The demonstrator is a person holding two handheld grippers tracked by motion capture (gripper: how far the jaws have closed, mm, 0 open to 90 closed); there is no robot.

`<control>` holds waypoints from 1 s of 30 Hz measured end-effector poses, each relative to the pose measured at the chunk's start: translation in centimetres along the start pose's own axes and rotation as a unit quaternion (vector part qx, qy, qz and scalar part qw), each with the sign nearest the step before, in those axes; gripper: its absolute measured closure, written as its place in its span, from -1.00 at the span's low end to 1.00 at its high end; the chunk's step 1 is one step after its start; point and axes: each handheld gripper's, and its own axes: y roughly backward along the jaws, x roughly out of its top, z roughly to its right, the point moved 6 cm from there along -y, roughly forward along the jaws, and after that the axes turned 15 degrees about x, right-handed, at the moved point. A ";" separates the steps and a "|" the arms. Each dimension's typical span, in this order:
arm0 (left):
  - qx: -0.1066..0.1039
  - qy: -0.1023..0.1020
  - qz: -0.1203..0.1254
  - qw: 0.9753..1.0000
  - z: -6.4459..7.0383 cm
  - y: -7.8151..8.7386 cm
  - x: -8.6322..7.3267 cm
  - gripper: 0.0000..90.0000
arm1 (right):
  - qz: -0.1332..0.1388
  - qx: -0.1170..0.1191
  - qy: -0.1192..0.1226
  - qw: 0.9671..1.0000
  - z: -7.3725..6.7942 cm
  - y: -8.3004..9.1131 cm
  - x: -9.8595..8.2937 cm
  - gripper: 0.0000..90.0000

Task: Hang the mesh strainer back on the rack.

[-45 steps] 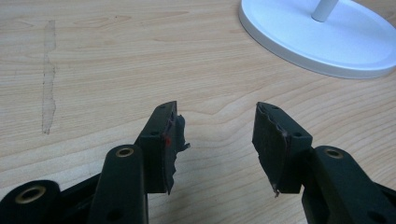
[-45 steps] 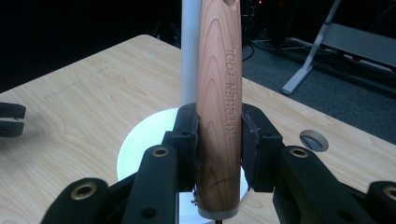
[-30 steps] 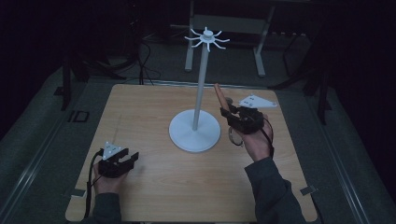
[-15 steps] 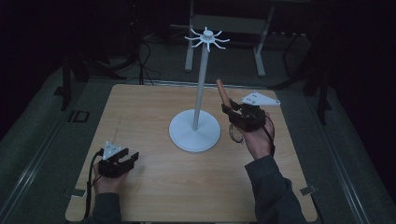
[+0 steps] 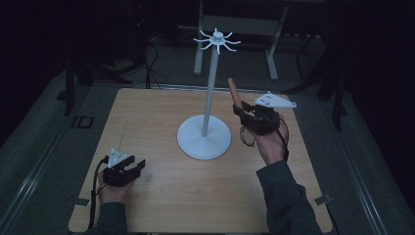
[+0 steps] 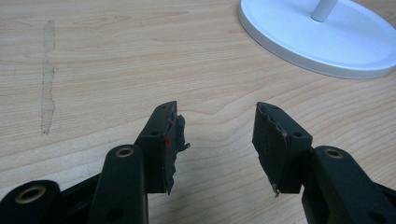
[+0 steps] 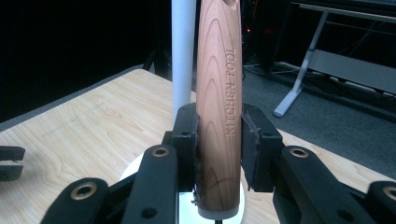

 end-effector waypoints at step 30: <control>0.000 0.002 0.001 1.000 0.0 0.0 0.0 0.13 | 0.031 -0.010 0.009 0.999 -0.2 0.7 2.1 0.54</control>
